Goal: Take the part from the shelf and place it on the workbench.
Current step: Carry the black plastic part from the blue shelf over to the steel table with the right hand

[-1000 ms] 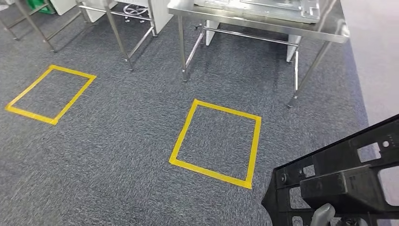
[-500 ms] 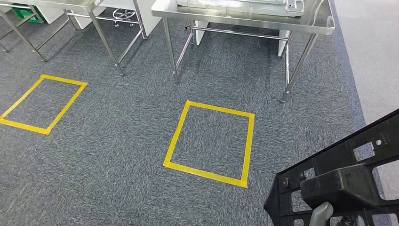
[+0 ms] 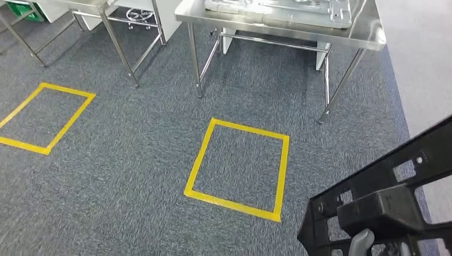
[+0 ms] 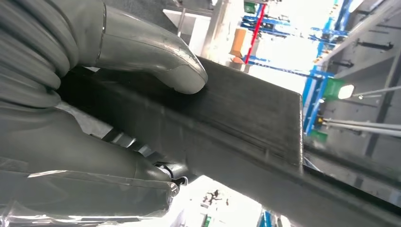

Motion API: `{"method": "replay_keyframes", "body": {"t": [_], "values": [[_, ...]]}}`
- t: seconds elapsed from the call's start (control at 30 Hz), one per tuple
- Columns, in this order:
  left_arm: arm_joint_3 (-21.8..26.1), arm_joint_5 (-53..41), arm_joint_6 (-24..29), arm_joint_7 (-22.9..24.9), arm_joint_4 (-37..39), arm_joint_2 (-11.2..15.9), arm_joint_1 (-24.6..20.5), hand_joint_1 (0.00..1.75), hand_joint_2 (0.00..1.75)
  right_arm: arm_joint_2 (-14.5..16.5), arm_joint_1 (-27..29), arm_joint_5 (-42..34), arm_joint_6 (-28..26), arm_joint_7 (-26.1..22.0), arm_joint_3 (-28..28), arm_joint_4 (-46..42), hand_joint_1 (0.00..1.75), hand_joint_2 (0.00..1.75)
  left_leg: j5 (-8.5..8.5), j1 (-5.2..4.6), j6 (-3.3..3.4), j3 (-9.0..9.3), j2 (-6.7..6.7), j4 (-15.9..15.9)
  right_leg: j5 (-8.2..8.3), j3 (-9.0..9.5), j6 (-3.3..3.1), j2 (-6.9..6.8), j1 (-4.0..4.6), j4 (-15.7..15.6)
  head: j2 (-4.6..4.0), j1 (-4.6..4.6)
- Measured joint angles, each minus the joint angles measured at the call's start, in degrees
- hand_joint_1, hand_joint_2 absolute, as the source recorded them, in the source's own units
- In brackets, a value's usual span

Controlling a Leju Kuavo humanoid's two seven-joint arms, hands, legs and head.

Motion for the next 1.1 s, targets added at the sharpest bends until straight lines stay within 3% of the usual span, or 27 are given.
{"method": "replay_keyframes", "body": {"t": [0.03, 0.07, 0.1, 0.17, 0.23, 0.37, 0.43, 0.53, 0.6, 0.63, 0.7, 0.77, 0.87, 0.9, 0.97, 1.03, 1.1], "values": [[0.00, 0.00, -0.04, 0.04, 0.00, 0.01, 0.03, 0.00, 0.00, 0.02, 0.01, 0.02, 0.21, 0.11, -0.28, 0.13, 1.75, 1.75, -0.39, 0.00, -0.04, 0.35, -0.01, 0.01, -1.11, -2.42, 0.22, -0.01, -0.09, 2.74, 0.00, 0.02], [0.00, 0.01, -0.07, 0.08, 0.00, 0.00, 0.08, 0.00, 0.00, 0.05, 0.01, 0.05, 0.33, 0.19, -0.53, 0.29, 1.75, 1.75, -0.83, 0.03, -0.17, 0.83, -0.03, 0.02, -1.20, -3.99, 0.44, -0.03, -0.19, 3.77, 0.00, 0.02], [0.00, 0.01, -0.10, 0.13, 0.00, -0.01, 0.15, 0.00, 0.00, 0.08, 0.02, 0.10, 0.40, 0.21, -0.73, 0.44, 1.75, 1.75, -1.34, 0.10, -0.36, 1.47, -0.05, 0.04, 0.02, -4.60, 0.67, -0.06, -0.31, 2.89, 0.00, 0.03], [0.00, -0.01, -0.10, 0.22, 0.00, -0.04, 0.26, 0.00, 0.00, 0.15, 0.02, 0.24, 0.58, 0.22, -0.99, 0.68, 1.75, 1.75, -2.48, 0.28, -0.88, 2.86, -0.08, 0.09, 5.44, -3.43, 0.87, -0.25, -0.59, -3.47, 0.00, 0.07], [0.00, -0.03, -0.10, 0.32, 0.00, -0.03, 0.20, 0.00, 0.00, 0.28, 0.00, 0.37, 0.93, 0.33, -1.26, 0.91, 1.75, 1.75, -3.62, 0.29, -1.65, 3.70, -0.12, 0.31, 8.43, -2.25, 0.36, -0.45, -0.49, -8.66, 0.00, 0.07], [0.00, -0.04, -0.10, 0.44, 0.00, 0.04, -0.11, 0.00, 0.00, 0.84, 0.14, 0.45, 1.44, 0.58, -1.85, 1.14, 1.75, 1.75, -4.23, 0.26, -3.08, 4.32, -0.02, 1.58, 8.13, -1.47, -1.63, -0.14, -0.30, -9.73, 0.00, -0.01], [0.00, -0.05, -0.10, 0.48, 0.00, 0.06, -0.26, 0.00, 0.00, 1.16, 0.13, 0.51, 1.71, 0.63, -2.08, 1.15, 1.75, 1.75, -4.71, 0.40, -3.50, 1.92, -0.04, 6.20, 7.56, -0.39, -2.34, -0.15, -0.36, -9.98, 0.00, -0.18], [-0.02, -0.08, -0.10, 0.48, 0.00, 0.02, -0.19, 0.00, 0.00, 1.50, 0.12, 0.60, 2.16, 0.66, -2.35, 1.23, 1.75, 1.75, -8.78, 0.42, -3.91, -5.60, -0.03, 16.90, 6.15, 1.09, -2.89, -0.14, -0.11, -10.13, 0.00, -0.38], [-0.01, -0.08, -0.10, 0.48, 0.00, 0.02, 0.07, 0.00, 0.00, 1.64, 0.12, 0.61, 2.30, 0.68, -2.56, 1.37, 1.75, 1.75, -10.15, 0.34, -3.55, -8.47, -0.04, 18.20, 4.98, 2.56, -3.01, 0.11, 0.17, -10.15, 0.00, -0.39], [-0.01, -0.08, -0.10, 0.47, 0.00, 0.03, 0.18, 0.00, 0.00, 1.73, 0.12, 0.62, 2.34, 0.69, -2.65, 1.42, 1.75, 1.75, -8.93, 0.19, -3.12, -8.63, -0.05, 16.11, 4.34, 3.46, -3.03, 0.20, 0.33, -10.19, 0.00, -0.40], [0.00, -0.09, -0.11, 0.46, -0.02, 0.19, 0.39, 0.00, 0.00, 1.91, 0.07, 0.66, 2.41, 0.71, -2.77, 1.47, 1.75, 1.75, -2.87, -0.46, -1.71, -7.93, -0.19, 9.51, 3.01, 5.17, -2.97, 0.27, 0.63, -10.28, 0.00, -0.34], [-0.01, -0.15, -0.12, 0.45, -0.04, 0.39, 0.52, 0.00, 0.00, 2.07, 0.00, 0.78, 2.55, 0.73, -2.90, 1.55, 1.75, 1.75, 1.47, -1.15, -0.58, -7.25, -0.42, 5.24, 2.01, 6.19, -2.50, 0.48, 0.65, -10.70, 0.00, -0.38], [-0.01, -0.20, -0.13, 0.44, -0.05, 0.41, 0.58, 0.00, 0.00, 2.28, -0.07, 1.04, 2.90, 0.83, -3.20, 1.68, 1.75, 1.75, 1.60, -1.22, 0.11, -5.29, -0.57, 2.96, 2.90, 7.05, -1.37, 0.53, 0.58, -9.75, 0.00, -0.52], [-0.01, -0.20, -0.13, 0.43, -0.05, 0.39, 0.56, 0.00, 0.00, 2.32, -0.11, 1.11, 2.99, 0.81, -3.28, 1.72, 1.75, 1.75, 1.49, -1.03, 0.36, -4.22, -0.59, 2.10, 3.66, 6.56, -1.08, 0.42, 0.63, -7.91, 0.00, -0.50], [-0.02, -0.20, -0.14, 0.42, -0.05, 0.36, 0.42, 0.00, 0.00, 2.33, -0.21, 1.19, 3.10, 0.79, -3.39, 1.77, 1.75, 1.75, 0.98, -0.67, 0.66, -2.18, -0.60, 1.13, 3.63, 3.20, -0.60, 0.29, 0.55, -2.36, 0.00, -0.39], [-0.02, -0.20, -0.14, 0.42, -0.07, 0.37, 0.40, 0.00, 0.00, 2.33, -0.21, 1.22, 3.07, 0.79, -3.49, 1.83, 1.75, 1.75, -0.22, -0.60, 0.71, -0.78, -0.63, 0.96, 0.44, -1.53, -0.18, 0.22, 0.35, 2.81, 0.00, -0.25], [-0.01, -0.25, -0.16, 0.43, -0.07, 0.33, 0.53, 0.00, 0.00, 2.33, -0.19, 1.26, 2.99, 0.81, -3.59, 1.89, 1.75, 1.75, -1.77, -0.47, 0.41, 1.01, -0.70, 0.96, -2.91, -4.53, 0.23, 0.08, 0.10, 3.48, 0.00, -0.20]]}}
